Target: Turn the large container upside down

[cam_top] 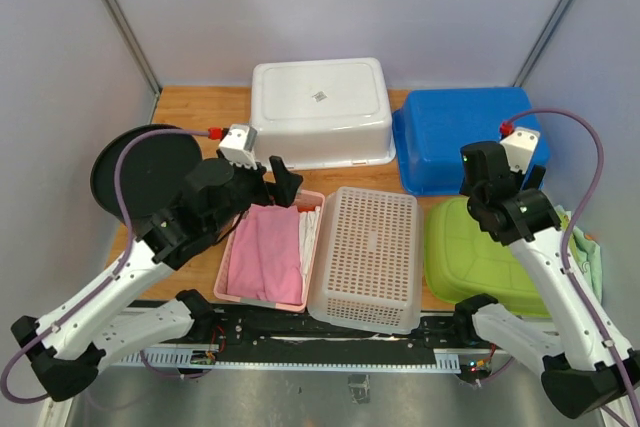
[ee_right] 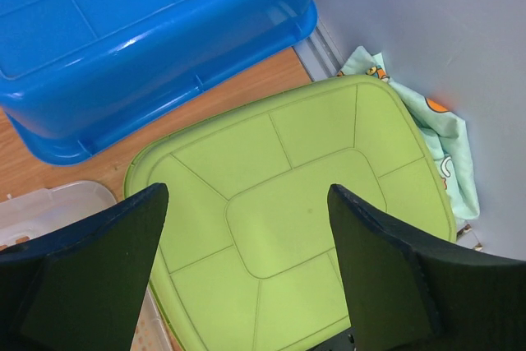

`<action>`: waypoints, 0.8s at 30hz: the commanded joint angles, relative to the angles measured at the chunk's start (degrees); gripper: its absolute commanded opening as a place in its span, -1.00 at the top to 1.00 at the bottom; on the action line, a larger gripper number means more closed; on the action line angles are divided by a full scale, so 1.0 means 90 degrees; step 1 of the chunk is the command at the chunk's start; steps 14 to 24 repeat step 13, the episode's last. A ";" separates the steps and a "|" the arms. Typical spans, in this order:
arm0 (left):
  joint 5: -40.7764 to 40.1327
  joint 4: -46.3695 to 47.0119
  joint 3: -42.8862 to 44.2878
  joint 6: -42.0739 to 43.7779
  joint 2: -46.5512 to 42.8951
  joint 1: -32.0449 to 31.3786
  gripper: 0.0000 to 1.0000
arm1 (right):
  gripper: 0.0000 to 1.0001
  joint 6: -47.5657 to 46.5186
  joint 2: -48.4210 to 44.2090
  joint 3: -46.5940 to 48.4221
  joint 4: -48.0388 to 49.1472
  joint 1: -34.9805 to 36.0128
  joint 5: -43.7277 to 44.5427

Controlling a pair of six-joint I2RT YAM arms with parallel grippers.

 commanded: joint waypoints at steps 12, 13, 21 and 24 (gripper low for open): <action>-0.0429 0.0684 -0.0304 -0.0272 -0.0479 -0.0010 -0.98 | -0.55 0.0290 -0.0449 -0.0283 0.0502 -0.0070 0.0274; -0.0439 0.0702 -0.0315 -0.0278 -0.0492 -0.0010 -0.98 | -0.56 0.0257 -0.0443 -0.0270 0.0532 -0.0069 0.0262; -0.0439 0.0702 -0.0315 -0.0278 -0.0492 -0.0010 -0.98 | -0.56 0.0257 -0.0443 -0.0270 0.0532 -0.0069 0.0262; -0.0439 0.0702 -0.0315 -0.0278 -0.0492 -0.0010 -0.98 | -0.56 0.0257 -0.0443 -0.0270 0.0532 -0.0069 0.0262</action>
